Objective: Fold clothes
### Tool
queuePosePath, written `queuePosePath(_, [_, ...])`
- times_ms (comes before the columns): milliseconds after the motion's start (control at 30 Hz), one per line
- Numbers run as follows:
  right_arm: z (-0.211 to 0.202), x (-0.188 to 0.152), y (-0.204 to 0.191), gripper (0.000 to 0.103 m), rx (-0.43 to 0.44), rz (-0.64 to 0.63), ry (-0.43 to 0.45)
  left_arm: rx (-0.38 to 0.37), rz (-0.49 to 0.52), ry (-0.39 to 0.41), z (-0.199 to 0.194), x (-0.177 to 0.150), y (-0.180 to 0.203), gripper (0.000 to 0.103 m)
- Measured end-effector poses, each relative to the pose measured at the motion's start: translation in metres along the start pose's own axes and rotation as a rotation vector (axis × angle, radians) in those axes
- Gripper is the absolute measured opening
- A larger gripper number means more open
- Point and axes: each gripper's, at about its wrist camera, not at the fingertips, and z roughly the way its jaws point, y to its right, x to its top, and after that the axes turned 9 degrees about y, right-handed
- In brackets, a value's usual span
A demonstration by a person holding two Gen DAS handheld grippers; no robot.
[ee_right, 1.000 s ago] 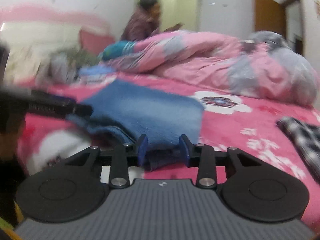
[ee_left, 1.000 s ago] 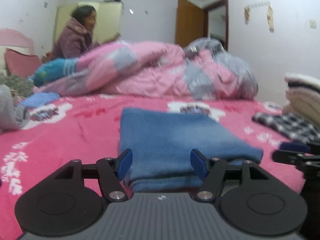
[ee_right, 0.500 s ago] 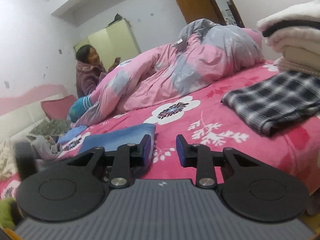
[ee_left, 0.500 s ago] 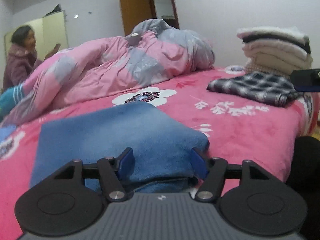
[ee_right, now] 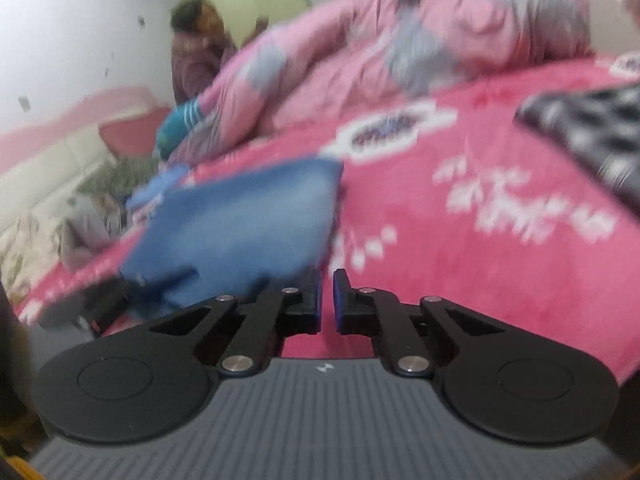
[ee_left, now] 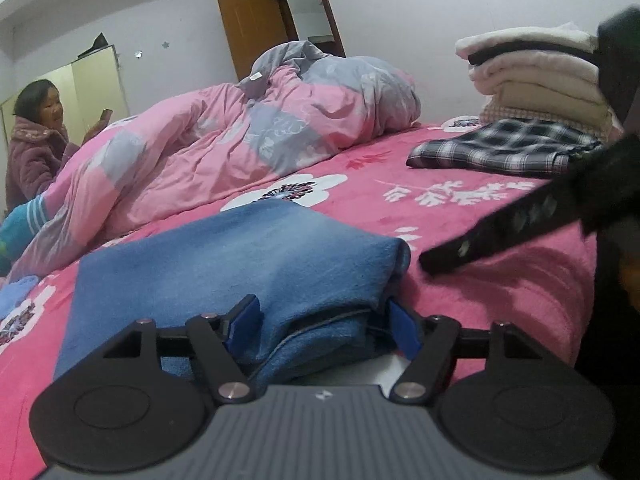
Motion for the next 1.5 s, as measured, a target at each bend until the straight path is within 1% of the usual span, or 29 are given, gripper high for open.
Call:
queuePosePath(100, [0.011, -0.004, -0.003, 0.004, 0.019, -0.036, -0.024, -0.015, 0.015, -0.001, 0.0, 0.001, 0.0, 0.072])
queuePosePath(167, [0.007, 0.002, -0.003, 0.005, 0.009, -0.054, -0.019, -0.027, 0.014, -0.001, 0.0, 0.001, -0.002, 0.072])
queuePosePath(233, [-0.01, 0.013, -0.003, 0.005, 0.004, -0.055, 0.036, -0.031, 0.017, -0.003, 0.0, 0.002, -0.003, 0.072])
queuePosePath(267, [-0.018, 0.019, -0.004, 0.005, 0.024, -0.054, 0.068, -0.032, 0.019, -0.004, 0.0, 0.002, -0.003, 0.073])
queuePosePath(333, [-0.028, 0.027, -0.009, 0.005, 0.092, -0.055, 0.121, -0.019, 0.028, -0.003, 0.0, 0.003, -0.001, 0.073])
queuePosePath(367, [-0.027, 0.028, -0.013, 0.005, 0.122, -0.067, 0.124, -0.005, 0.034, 0.002, 0.0, 0.004, 0.001, 0.072])
queuePosePath(400, [-0.022, 0.026, -0.015, 0.005, 0.13, -0.077, 0.111, 0.013, 0.043, 0.014, 0.0, 0.005, 0.003, 0.072])
queuePosePath(467, [-0.011, 0.02, -0.014, 0.005, 0.122, -0.069, 0.073, 0.045, 0.073, 0.031, 0.003, 0.008, 0.007, 0.071])
queuePosePath(533, [-0.007, 0.015, -0.003, 0.005, 0.121, 0.021, 0.064, 0.042, 0.126, 0.037, 0.008, 0.01, 0.014, 0.07])
queuePosePath(600, [-0.013, 0.012, 0.01, 0.006, 0.12, 0.101, 0.081, 0.029, 0.198, 0.037, 0.014, 0.01, 0.021, 0.06])
queuePosePath(633, [-0.017, 0.011, 0.015, 0.006, 0.115, 0.127, 0.09, 0.021, 0.236, 0.036, 0.017, 0.009, 0.024, 0.057])
queuePosePath(700, [-0.021, 0.011, 0.021, 0.007, 0.103, 0.14, 0.097, 0.015, 0.306, 0.035, 0.018, 0.01, 0.029, 0.047])
queuePosePath(767, [-0.024, 0.01, 0.027, 0.007, 0.092, 0.148, 0.102, 0.023, 0.41, 0.042, 0.017, 0.011, 0.035, 0.043])
queuePosePath(867, [-0.023, 0.01, 0.03, 0.007, 0.087, 0.14, 0.112, 0.07, 0.601, 0.08, 0.011, 0.006, 0.049, 0.041])
queuePosePath(900, [-0.022, 0.01, 0.029, 0.007, 0.086, 0.135, 0.114, 0.082, 0.645, 0.089, 0.01, 0.002, 0.053, 0.041])
queuePosePath(933, [-0.022, 0.009, 0.029, 0.007, 0.084, 0.131, 0.113, 0.086, 0.663, 0.09, 0.011, -0.002, 0.055, 0.041])
queuePosePath(1000, [-0.02, 0.007, 0.031, 0.007, 0.097, 0.148, 0.108, 0.086, 0.662, 0.082, 0.013, -0.009, 0.06, 0.041])
queuePosePath(1033, [-0.018, 0.006, 0.033, 0.007, 0.121, 0.182, 0.104, 0.091, 0.668, 0.085, 0.014, -0.012, 0.062, 0.041])
queuePosePath(1100, [-0.014, 0.006, 0.038, 0.008, 0.187, 0.264, 0.088, 0.093, 0.657, 0.086, 0.015, -0.012, 0.063, 0.041])
queuePosePath(1167, [-0.01, 0.006, 0.04, 0.008, 0.258, 0.33, 0.056, 0.065, 0.598, 0.079, 0.014, -0.007, 0.056, 0.041])
queuePosePath(1233, [-0.007, 0.005, 0.037, 0.008, 0.271, 0.324, 0.024, 0.027, 0.52, 0.069, 0.013, 0.0, 0.045, 0.042])
queuePosePath(1333, [-0.003, 0.001, 0.029, 0.008, 0.249, 0.265, -0.016, -0.042, 0.41, 0.054, 0.01, 0.008, 0.026, 0.046])
queuePosePath(1433, [0.004, 0.0, 0.021, 0.008, 0.255, 0.241, -0.029, -0.109, 0.305, 0.039, 0.006, 0.015, 0.007, 0.049])
queuePosePath(1500, [0.011, 0.004, 0.016, 0.008, 0.264, 0.226, -0.026, -0.132, 0.281, 0.039, 0.003, 0.017, -0.001, 0.053])
